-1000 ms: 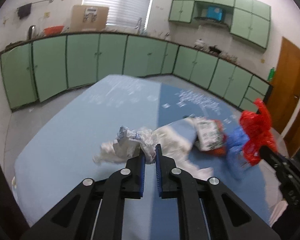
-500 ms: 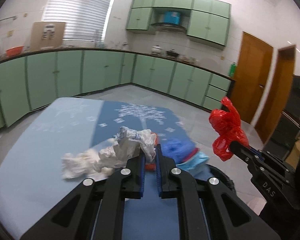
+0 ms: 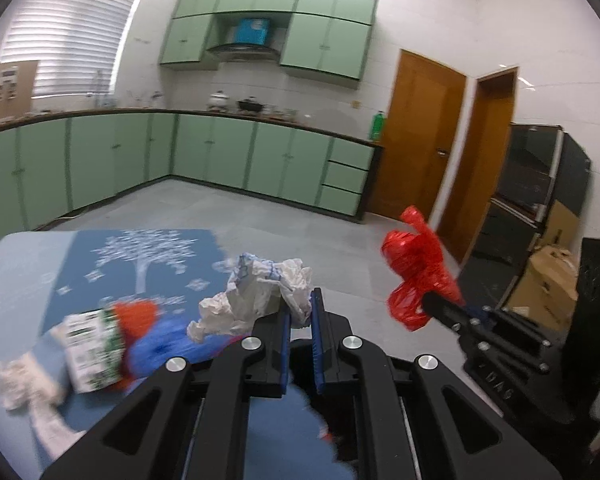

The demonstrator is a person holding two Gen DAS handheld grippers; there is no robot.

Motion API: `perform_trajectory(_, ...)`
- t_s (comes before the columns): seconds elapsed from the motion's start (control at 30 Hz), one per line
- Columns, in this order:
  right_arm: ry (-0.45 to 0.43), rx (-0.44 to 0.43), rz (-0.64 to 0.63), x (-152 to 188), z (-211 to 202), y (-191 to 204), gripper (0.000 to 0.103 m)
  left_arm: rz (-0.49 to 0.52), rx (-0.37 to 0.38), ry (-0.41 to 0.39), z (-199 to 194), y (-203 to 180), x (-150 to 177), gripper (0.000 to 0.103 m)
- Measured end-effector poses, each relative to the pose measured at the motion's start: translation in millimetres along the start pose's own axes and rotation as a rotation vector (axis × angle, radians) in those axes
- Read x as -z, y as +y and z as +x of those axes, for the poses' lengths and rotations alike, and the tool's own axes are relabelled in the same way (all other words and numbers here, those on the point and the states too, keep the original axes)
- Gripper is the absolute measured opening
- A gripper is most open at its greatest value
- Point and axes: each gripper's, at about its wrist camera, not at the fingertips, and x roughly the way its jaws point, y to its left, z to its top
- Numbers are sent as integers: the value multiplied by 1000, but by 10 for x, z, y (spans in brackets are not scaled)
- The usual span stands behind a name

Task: Collect trash
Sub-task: 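Carry the tissue and red bag over the black bin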

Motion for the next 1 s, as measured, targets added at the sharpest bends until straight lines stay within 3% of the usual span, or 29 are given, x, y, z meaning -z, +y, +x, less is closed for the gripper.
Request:
perform_trajectory(0.27,19,70,37,121,89,-570,7,21,96,31,480,-381,-36,9)
perform_trajectory(0.7,150,101,95,522,695,-1101,7,64,86,165,1442,-666,241,9)
perform_trajectory(1.0,245,93,141,742,1075,-1357,11,67,105,240,1890,-777,361,10)
